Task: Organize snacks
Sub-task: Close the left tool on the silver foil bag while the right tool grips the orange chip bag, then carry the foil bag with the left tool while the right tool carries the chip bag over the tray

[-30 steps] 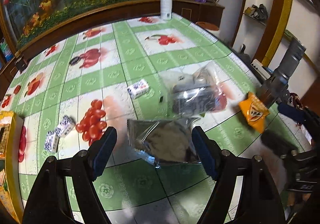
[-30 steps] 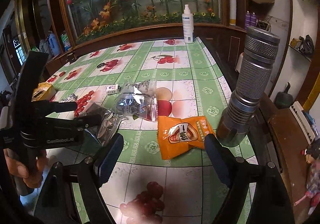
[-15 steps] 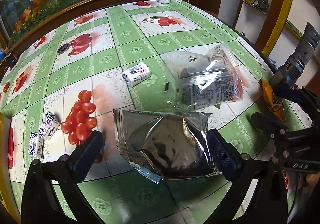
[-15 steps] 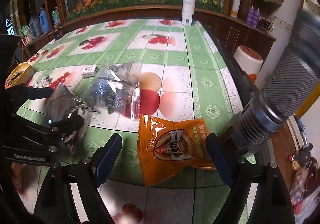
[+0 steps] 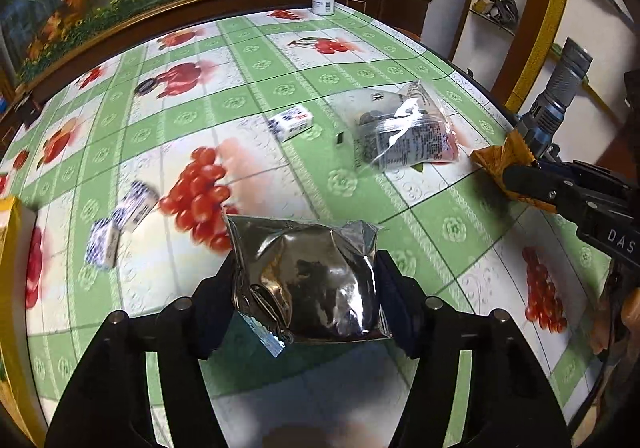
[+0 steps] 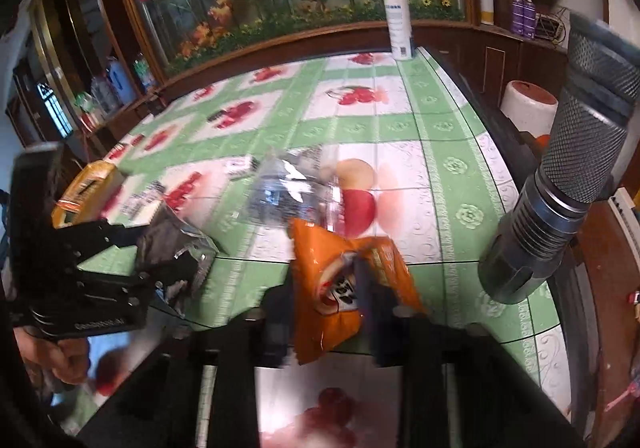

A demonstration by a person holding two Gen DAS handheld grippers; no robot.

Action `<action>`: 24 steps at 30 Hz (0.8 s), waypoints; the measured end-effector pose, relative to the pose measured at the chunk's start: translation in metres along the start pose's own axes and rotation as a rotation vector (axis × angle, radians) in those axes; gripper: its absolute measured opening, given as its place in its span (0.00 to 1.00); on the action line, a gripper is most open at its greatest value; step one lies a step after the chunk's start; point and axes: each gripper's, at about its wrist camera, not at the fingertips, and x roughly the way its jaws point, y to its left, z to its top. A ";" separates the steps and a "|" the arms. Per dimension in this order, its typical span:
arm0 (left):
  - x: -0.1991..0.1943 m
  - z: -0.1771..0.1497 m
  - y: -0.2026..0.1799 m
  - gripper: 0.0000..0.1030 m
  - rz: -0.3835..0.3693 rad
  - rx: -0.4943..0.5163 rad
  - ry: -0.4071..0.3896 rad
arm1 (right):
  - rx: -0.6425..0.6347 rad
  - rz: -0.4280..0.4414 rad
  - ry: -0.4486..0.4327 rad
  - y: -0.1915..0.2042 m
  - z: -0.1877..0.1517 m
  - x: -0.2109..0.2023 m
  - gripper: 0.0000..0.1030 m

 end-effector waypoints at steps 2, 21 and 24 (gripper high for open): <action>-0.007 -0.006 0.009 0.62 -0.009 -0.026 0.001 | -0.001 0.007 0.005 0.005 0.001 -0.002 0.23; -0.094 -0.061 0.105 0.62 0.138 -0.227 -0.116 | 0.012 0.295 -0.072 0.091 0.015 -0.018 0.09; -0.105 -0.073 0.130 0.62 0.175 -0.280 -0.124 | -0.032 0.342 -0.068 0.126 0.022 -0.009 0.09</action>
